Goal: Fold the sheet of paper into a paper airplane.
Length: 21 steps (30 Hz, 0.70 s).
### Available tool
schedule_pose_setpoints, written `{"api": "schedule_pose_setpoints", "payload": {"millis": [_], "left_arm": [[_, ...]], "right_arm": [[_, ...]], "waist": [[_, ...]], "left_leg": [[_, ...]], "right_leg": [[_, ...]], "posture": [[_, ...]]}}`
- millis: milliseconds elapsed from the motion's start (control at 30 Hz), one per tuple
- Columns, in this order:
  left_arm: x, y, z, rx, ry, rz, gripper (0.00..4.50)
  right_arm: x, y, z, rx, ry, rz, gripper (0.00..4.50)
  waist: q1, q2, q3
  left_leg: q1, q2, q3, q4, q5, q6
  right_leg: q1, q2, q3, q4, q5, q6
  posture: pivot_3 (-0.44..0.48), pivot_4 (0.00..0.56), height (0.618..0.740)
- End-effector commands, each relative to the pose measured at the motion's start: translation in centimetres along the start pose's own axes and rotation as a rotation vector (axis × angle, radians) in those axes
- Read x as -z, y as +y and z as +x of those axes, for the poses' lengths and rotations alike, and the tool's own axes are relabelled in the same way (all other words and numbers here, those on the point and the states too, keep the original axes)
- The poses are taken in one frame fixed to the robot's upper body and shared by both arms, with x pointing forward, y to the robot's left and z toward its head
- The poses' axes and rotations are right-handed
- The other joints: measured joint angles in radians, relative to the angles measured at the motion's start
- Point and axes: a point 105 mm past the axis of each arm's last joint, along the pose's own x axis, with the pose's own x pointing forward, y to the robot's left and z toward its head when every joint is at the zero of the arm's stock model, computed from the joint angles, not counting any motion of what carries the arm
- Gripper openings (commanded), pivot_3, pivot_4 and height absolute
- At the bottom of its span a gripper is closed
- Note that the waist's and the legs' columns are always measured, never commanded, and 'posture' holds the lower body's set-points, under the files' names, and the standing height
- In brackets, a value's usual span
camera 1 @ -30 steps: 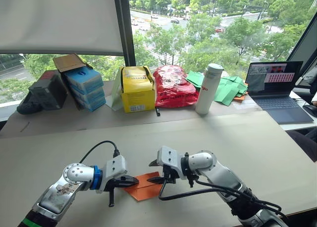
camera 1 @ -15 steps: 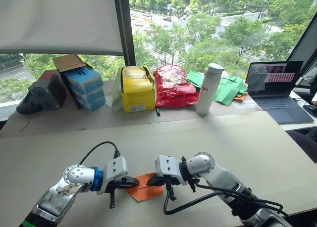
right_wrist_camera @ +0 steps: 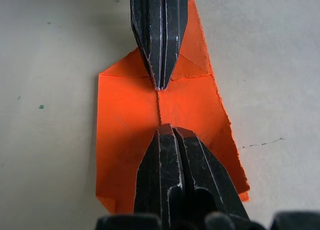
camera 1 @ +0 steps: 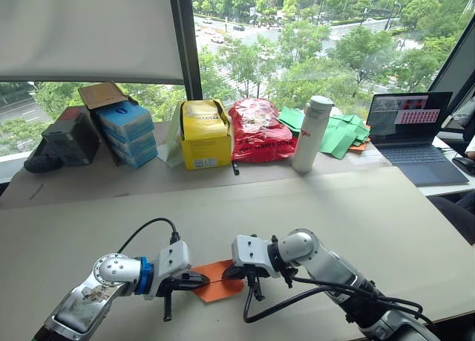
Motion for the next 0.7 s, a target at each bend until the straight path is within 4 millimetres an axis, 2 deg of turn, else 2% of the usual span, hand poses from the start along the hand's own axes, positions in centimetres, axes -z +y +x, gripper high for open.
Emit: {"api": "schedule_pose_setpoints", "payload": {"millis": [33, 367, 600, 700], "left_arm": [[2.5, -0.3, -0.1, 0.003, 0.096, -0.035, 0.00], [3.1, 0.0, 0.1, -0.006, 0.111, -0.029, 0.00], [3.2, 0.2, 0.0, -0.005, 0.113, -0.028, 0.00], [3.1, 0.3, -0.1, -0.007, 0.112, -0.024, 0.00]], "right_arm": [[2.2, 0.5, -0.1, -0.012, 0.100, 0.048, 0.04], [3.5, 0.6, -2.4, 0.027, 0.154, 0.090, 0.04], [5.2, 0.8, -4.8, 0.054, 0.228, 0.139, 0.04], [4.5, 0.4, -5.4, 0.082, 0.203, 0.132, 0.04]], "waist": [[0.000, 0.000, 0.000], [0.006, 0.002, -0.002], [0.013, 0.003, -0.003], [0.015, 0.003, -0.003]], "left_leg": [[0.001, 0.000, 0.000, 0.000, 0.000, 0.000], [0.004, 0.000, 0.002, -0.001, -0.002, 0.003], [0.008, 0.001, 0.002, -0.001, -0.004, 0.007], [0.012, 0.001, 0.002, -0.002, -0.005, 0.008]], "right_leg": [[0.000, 0.000, 0.000, 0.000, 0.000, 0.000], [0.002, 0.000, 0.000, -0.001, 0.000, 0.000], [0.004, 0.000, 0.000, -0.002, 0.000, 0.000], [0.010, 0.000, 0.000, -0.004, 0.000, 0.001]], "posture": [[0.000, 0.150, 0.738], [0.000, 0.150, 0.738], [0.000, 0.150, 0.738], [0.000, 0.150, 0.738]]}}
